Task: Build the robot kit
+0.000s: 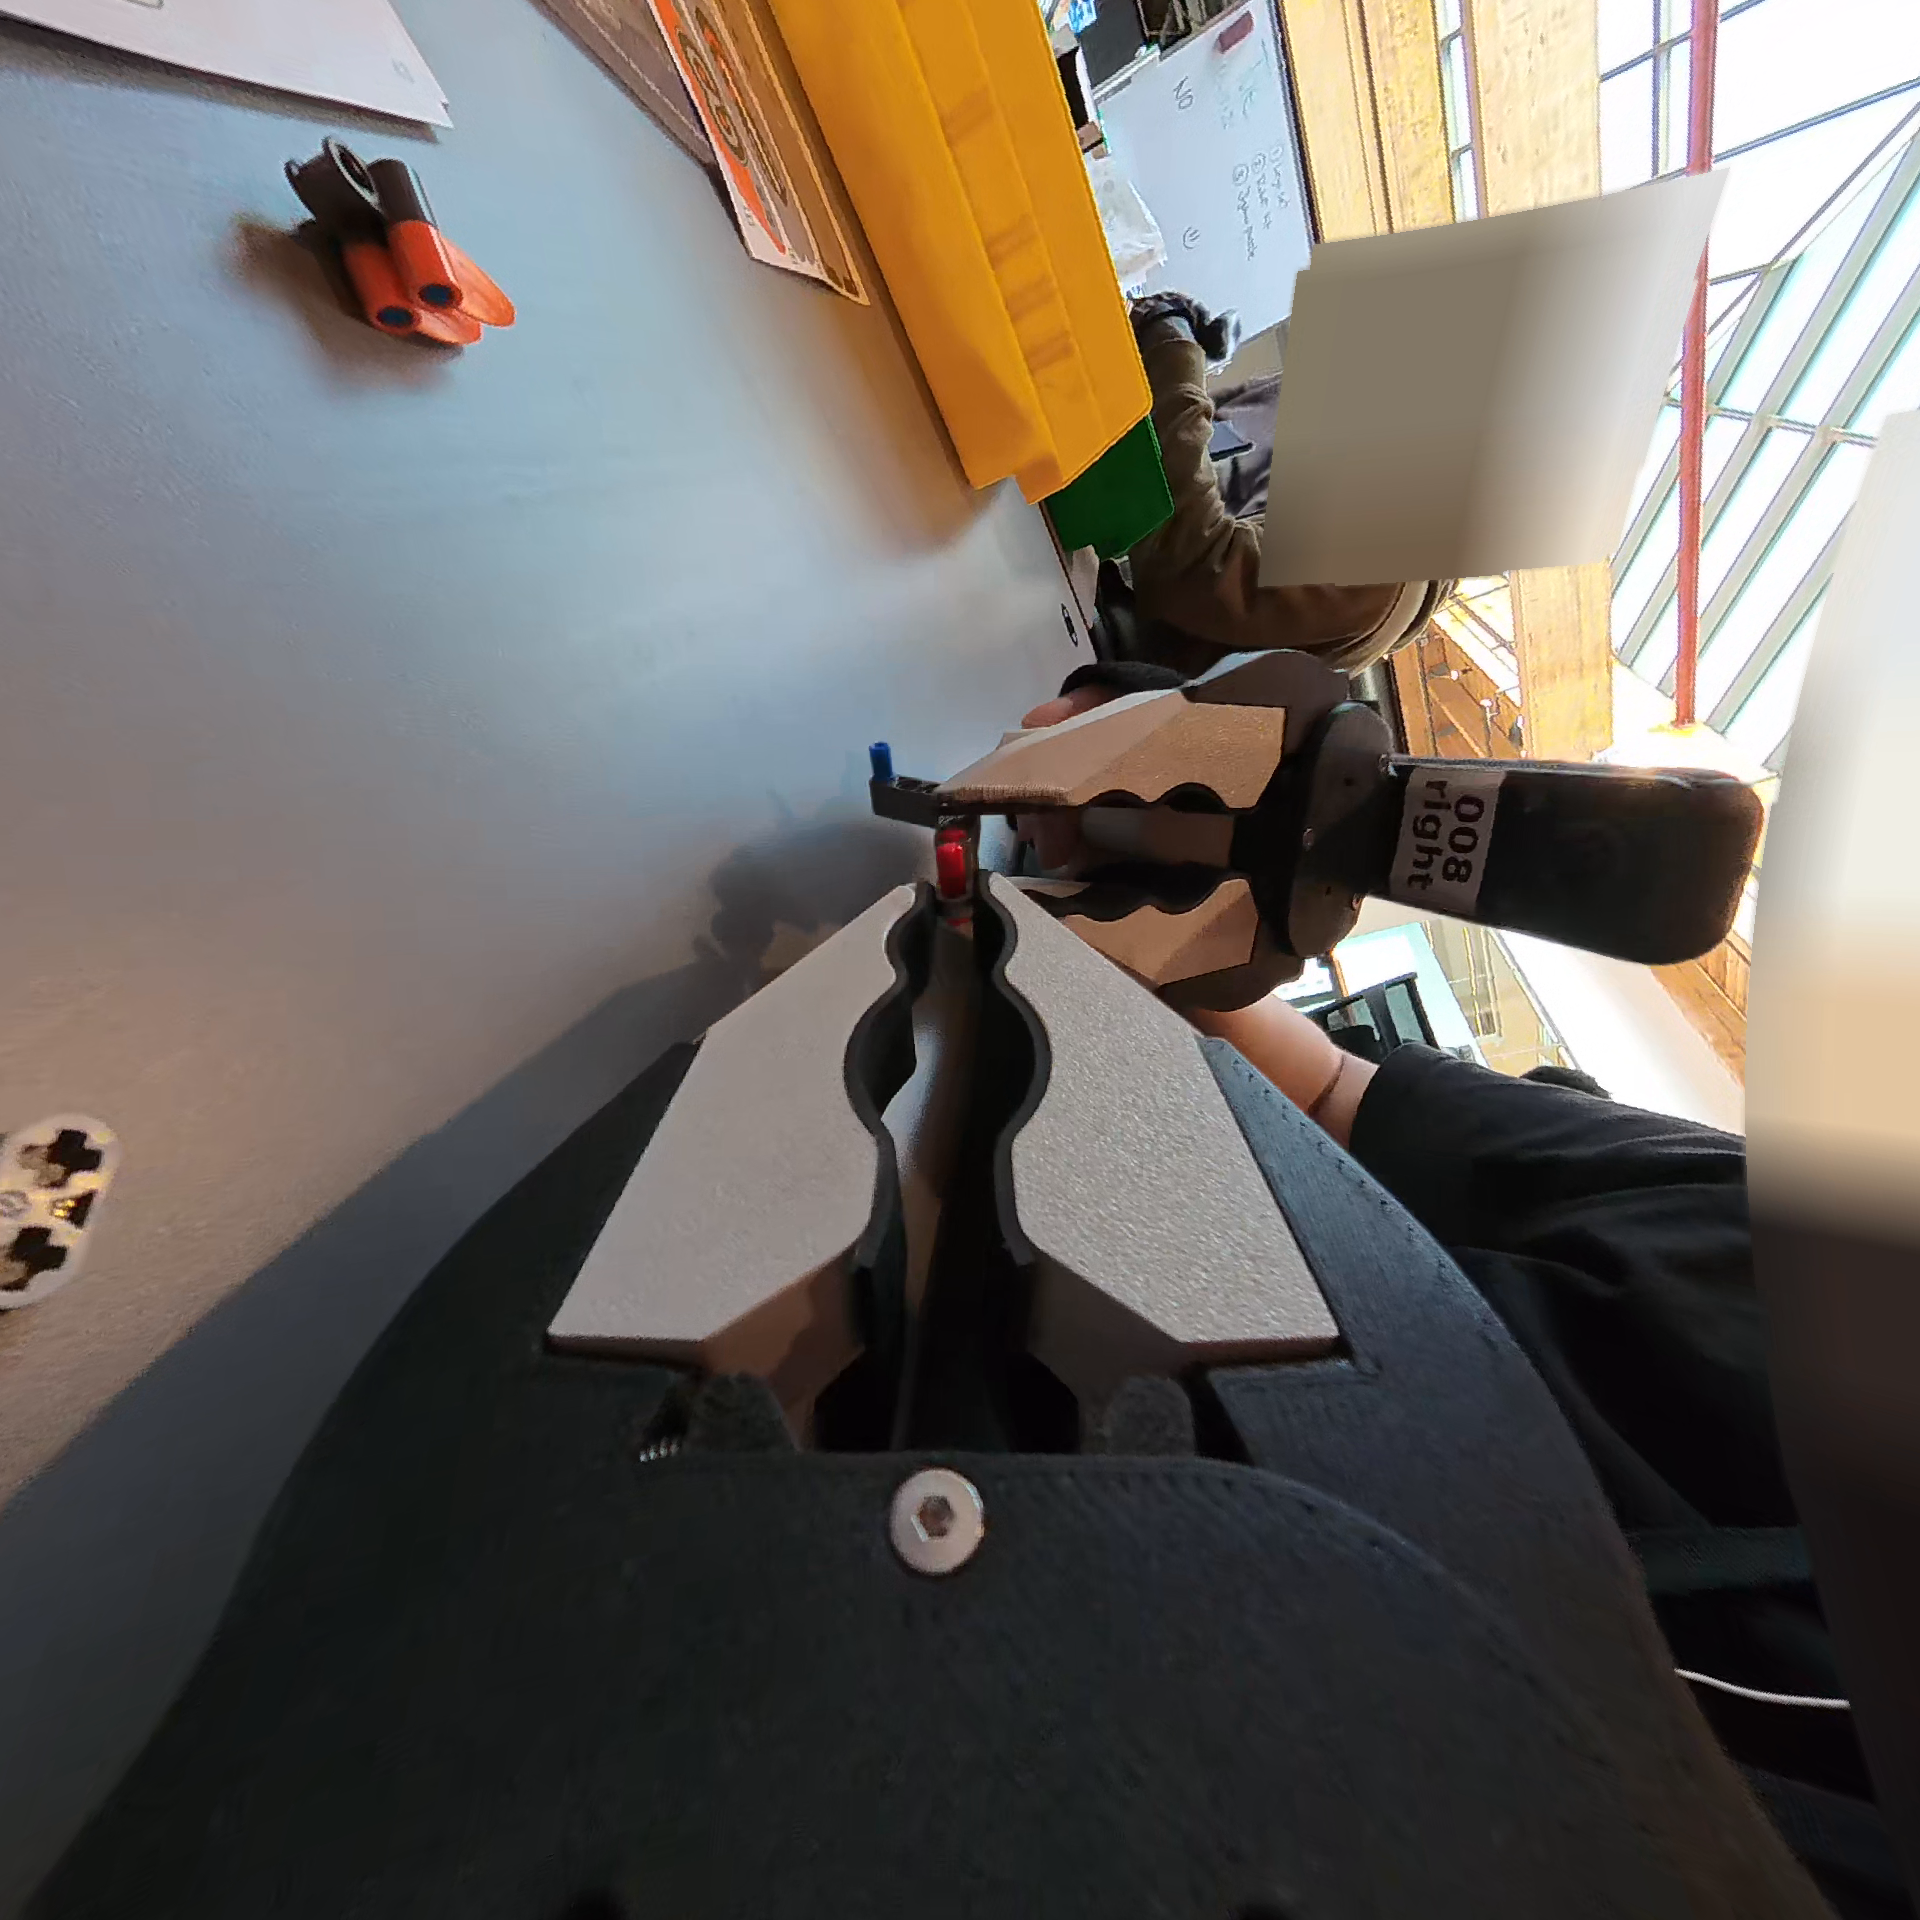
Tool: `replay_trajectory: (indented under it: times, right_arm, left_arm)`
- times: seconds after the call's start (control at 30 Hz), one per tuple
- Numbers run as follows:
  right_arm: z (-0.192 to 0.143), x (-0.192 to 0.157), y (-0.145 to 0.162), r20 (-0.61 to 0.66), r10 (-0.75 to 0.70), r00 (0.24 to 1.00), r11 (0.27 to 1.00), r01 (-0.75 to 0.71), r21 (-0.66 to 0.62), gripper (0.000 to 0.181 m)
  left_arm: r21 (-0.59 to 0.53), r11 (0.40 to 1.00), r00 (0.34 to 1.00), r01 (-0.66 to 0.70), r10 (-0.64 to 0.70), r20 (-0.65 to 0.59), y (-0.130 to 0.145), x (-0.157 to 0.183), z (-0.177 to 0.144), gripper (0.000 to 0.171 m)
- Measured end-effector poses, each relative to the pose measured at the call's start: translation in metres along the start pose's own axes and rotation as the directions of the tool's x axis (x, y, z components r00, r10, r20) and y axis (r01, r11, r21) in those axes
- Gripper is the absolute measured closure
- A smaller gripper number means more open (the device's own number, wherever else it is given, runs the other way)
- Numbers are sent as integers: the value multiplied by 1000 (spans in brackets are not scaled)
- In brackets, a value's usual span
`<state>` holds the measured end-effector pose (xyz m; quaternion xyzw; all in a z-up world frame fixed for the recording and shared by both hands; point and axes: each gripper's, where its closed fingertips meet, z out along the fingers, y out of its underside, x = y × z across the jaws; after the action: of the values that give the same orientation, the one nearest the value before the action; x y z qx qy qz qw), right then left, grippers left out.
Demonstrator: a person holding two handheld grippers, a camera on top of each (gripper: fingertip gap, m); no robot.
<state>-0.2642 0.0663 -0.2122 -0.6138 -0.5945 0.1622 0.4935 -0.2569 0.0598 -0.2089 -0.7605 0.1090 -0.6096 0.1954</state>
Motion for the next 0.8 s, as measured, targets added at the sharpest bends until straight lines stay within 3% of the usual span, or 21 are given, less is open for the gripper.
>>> replay_trajectory:
  times: [0.8]
  right_arm:
    - [5, -11, 16, 30, -16, 999, 991, 20, -132, 167]
  left_arm:
    - [-65, 997, 999, 42, -40, 30, 12, -15, 6, 166]
